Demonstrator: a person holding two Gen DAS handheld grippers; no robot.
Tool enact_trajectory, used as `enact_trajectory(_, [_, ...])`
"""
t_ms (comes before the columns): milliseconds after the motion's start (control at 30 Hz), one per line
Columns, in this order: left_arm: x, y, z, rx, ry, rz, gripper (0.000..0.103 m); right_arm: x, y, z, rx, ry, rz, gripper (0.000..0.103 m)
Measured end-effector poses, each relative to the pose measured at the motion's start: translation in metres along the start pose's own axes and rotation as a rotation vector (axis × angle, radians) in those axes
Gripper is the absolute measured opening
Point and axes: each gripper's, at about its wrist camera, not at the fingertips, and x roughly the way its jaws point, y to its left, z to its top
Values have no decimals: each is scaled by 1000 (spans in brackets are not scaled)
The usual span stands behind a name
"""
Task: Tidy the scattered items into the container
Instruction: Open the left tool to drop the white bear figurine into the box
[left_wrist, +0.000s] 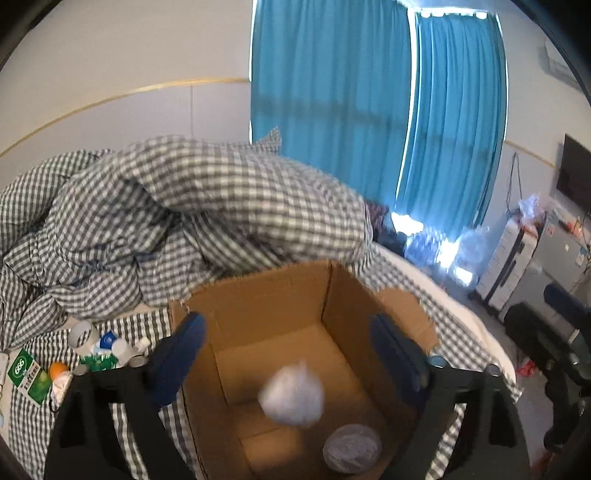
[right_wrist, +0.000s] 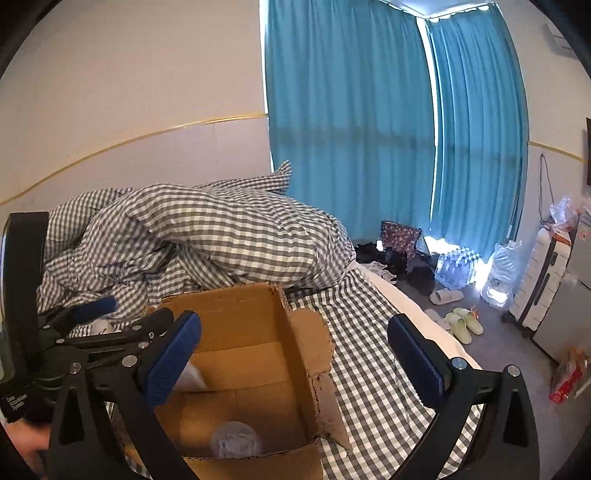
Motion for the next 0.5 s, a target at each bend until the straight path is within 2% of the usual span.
enact_trajectory(267, [-22,52,0,-81,-20,57,101,1,18,1,-1,-1,38,102])
enact_trajectory(367, [-37,82,-6,-112,-30,103,103,3,38,4,-16,-9,70,103])
enact_trajectory(500, [-63,127,-14,-137,-33,210,103,8,76,7,-43,-6,136,103])
